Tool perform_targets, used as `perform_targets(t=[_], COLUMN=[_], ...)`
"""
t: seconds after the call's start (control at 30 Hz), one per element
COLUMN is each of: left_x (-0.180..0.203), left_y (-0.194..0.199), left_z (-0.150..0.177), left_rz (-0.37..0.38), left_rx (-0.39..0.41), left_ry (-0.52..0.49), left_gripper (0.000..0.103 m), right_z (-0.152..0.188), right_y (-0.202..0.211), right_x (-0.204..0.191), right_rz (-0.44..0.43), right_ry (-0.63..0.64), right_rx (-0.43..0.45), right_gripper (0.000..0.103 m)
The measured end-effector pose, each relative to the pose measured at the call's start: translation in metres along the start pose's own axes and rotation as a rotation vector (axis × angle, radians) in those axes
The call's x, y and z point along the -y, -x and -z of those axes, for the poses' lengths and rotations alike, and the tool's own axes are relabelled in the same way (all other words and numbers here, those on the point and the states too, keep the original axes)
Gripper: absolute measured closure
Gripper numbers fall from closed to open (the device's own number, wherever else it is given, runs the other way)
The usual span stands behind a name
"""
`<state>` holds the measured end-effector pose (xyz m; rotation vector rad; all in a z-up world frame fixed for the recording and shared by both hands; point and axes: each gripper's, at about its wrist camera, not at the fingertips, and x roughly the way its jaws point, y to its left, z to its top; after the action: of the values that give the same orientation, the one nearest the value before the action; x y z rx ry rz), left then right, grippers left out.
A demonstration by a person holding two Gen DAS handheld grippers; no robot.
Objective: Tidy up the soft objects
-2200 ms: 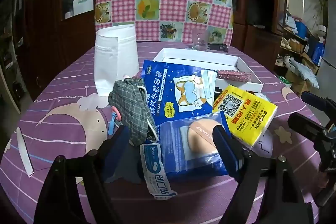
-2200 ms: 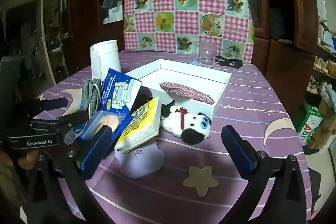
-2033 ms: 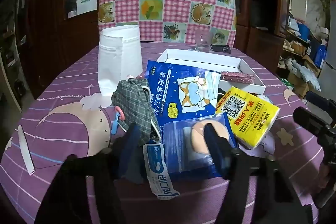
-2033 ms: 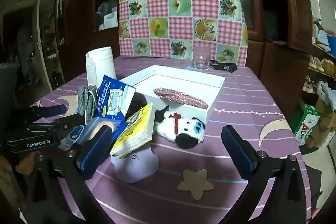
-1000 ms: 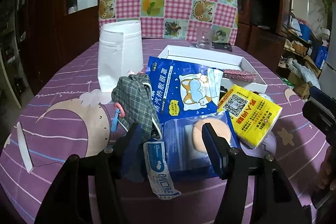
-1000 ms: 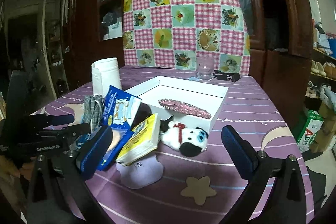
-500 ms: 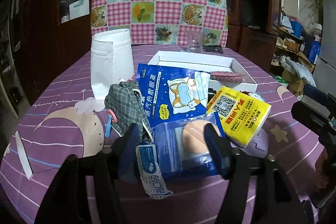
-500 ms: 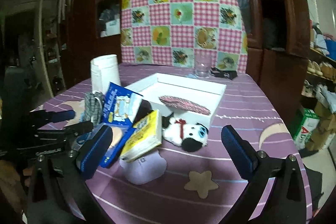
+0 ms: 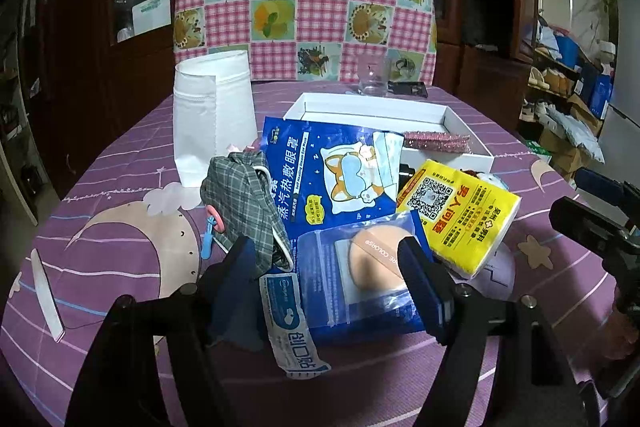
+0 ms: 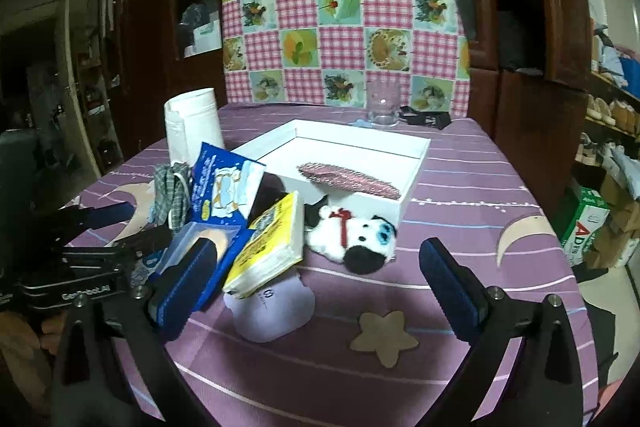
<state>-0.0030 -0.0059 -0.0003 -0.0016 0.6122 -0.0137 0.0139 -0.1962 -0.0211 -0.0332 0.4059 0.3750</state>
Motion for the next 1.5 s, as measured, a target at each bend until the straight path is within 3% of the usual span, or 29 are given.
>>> perform_targets(t=[0.17,0.37,0.63,0.77,0.9,1.03,1.1,1.3,1.4,1.5], left_x=[0.001,0.006,-0.010,-0.011,-0.009,-0.010,-0.008,-0.004,-0.014,-0.025], left_y=[-0.002,0.000,0.026,0.032,0.033,0.019,0.006,-0.033,-0.043,-0.051], left_z=[-0.001,-0.009,-0.053,-0.080,-0.101,-0.108,-0.105,-0.078,-0.063,-0.052], left_rz=[0.004,-0.019,-0.029,-0.062,-0.066,-0.008,0.004,0.035,0.084,0.127], left_rx=[-0.008,-0.011,-0.010,-0.011,0.003,0.015,0.003,-0.051,-0.048,-0.116], left_ry=[0.000,-0.029,0.056,0.027,0.026,0.084,0.097,0.107,0.168,0.245], left_gripper=[0.029,0.029,0.029,0.029,0.029,0.029,0.029,0.029,0.029,0.029], right_z=[-0.001,-0.018,-0.080,-0.108,-0.125,-0.115,-0.101,-0.065,-0.054,-0.050], right_y=[-0.004,0.013,0.030,0.024,0.007,-0.027,-0.044,-0.071,-0.070,-0.073], right_x=[-0.010,-0.012,0.005,0.015,0.020,0.027,0.028,0.039,0.043,0.045], right_rz=[-0.008,0.073,-0.030,-0.085,-0.112,-0.195,-0.222,-0.204,-0.218,-0.192], right_ry=[0.048,0.044,-0.034,-0.131,-0.197,-0.290,-0.300,-0.345,-0.355,-0.371], right_rx=[-0.027,-0.025,-0.054,-0.081,-0.086,-0.155,-0.203,-0.242,-0.265,-0.289], right_gripper=[0.002,0.002,0.004,0.017,0.020,0.028,0.037,0.039,0.039,0.039])
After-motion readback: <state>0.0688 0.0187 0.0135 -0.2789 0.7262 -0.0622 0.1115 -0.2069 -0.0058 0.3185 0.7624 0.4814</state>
